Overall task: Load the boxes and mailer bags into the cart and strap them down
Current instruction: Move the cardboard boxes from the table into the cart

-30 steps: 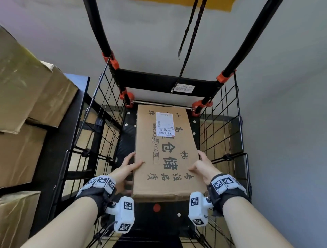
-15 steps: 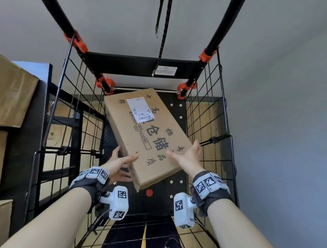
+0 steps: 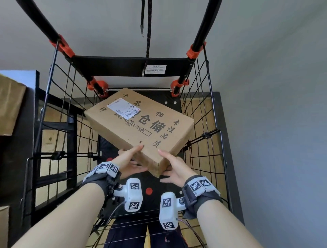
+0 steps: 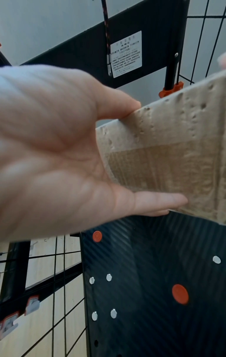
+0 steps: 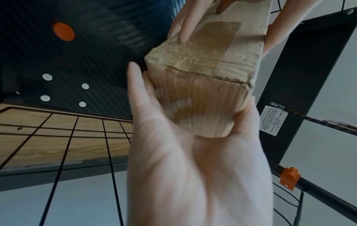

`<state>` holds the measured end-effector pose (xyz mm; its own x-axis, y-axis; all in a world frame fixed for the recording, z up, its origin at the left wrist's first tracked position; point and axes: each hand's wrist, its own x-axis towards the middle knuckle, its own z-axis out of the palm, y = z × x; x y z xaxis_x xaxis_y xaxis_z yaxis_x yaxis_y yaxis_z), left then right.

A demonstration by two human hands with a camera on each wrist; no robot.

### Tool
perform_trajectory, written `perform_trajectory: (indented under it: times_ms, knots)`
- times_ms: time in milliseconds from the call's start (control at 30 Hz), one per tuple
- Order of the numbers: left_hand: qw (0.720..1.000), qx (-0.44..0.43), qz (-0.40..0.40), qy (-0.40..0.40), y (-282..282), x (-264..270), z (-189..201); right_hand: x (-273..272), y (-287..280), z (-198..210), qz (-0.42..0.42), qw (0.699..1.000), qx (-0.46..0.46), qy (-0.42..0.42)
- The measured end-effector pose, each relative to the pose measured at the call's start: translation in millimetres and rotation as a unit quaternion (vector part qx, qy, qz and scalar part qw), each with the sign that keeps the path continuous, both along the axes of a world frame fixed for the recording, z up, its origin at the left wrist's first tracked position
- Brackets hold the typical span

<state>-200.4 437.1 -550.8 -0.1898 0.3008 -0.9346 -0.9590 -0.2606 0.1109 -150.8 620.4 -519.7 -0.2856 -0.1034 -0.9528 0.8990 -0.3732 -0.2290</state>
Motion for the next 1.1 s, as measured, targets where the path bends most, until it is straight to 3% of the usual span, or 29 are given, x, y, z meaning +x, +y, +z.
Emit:
perform_trajectory:
  times_ms: [133, 233, 367, 500, 700, 967, 1100]
  knots:
    - [0.997, -0.010, -0.079, 0.016, 1, -6, 1, -1, 7, -6, -0.040, 0.999, 0.031, 0.019]
    - [0.995, -0.055, -0.073, 0.029, -8, -10, 6, 1, 17, -8, -0.025, 0.998, 0.045, 0.019]
    - [0.980, -0.176, -0.051, 0.075, -31, -17, 5, 2, 28, -8, 0.005, 0.997, 0.076, 0.018]
    - [0.940, -0.318, -0.064, 0.106, -56, -27, 5, 4, 36, -7, 0.027, 0.994, 0.103, 0.025]
    - [0.858, -0.489, -0.103, 0.116, -72, -36, 6, 2, 49, 3, 0.072, 0.988, 0.129, 0.054]
    - [0.822, -0.548, -0.125, 0.093, -81, -41, -1, -3, 49, 24, 0.086, 0.984, 0.153, 0.039]
    - [0.832, -0.513, -0.198, 0.074, -92, -44, -23, -4, 53, 29, 0.080, 0.980, 0.180, 0.038]
